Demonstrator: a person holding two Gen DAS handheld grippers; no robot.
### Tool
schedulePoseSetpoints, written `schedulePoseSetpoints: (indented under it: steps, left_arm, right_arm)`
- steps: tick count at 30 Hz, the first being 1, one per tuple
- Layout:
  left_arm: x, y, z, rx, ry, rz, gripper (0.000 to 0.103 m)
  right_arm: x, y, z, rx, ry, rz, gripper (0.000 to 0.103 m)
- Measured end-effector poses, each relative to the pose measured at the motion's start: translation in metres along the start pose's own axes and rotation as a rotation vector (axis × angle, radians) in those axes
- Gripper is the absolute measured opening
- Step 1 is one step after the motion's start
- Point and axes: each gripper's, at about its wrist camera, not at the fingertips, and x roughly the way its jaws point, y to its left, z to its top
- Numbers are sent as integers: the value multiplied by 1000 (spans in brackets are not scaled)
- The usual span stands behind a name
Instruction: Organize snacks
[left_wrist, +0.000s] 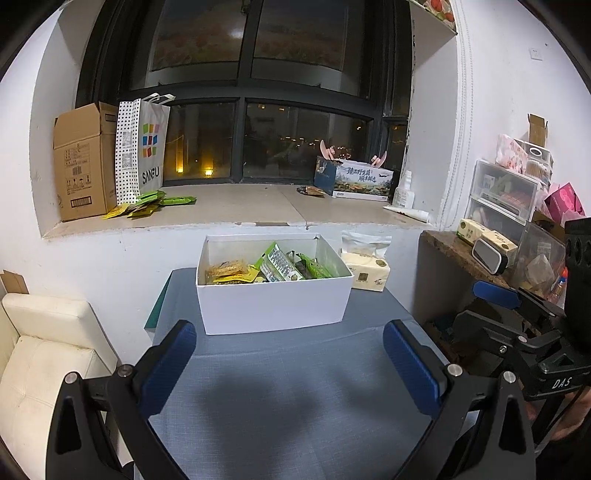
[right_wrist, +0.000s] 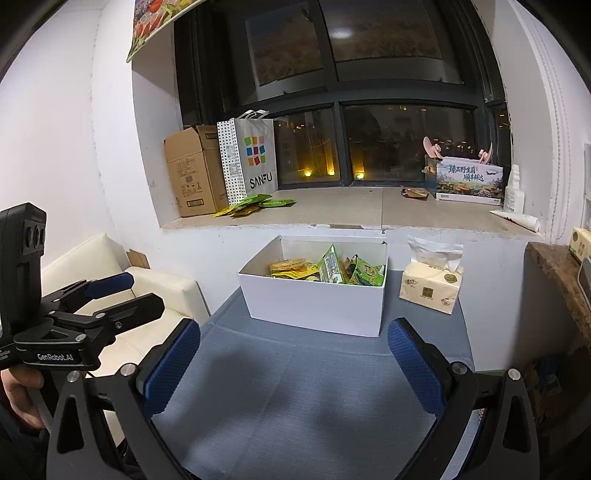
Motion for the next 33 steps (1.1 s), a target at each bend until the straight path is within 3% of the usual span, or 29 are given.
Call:
schedulePoseSetpoints:
  steps: [33]
  left_arm:
    - [0, 1, -4, 2, 8, -1, 103]
  right_arm:
    - [0, 3, -1, 1, 4, -2, 103]
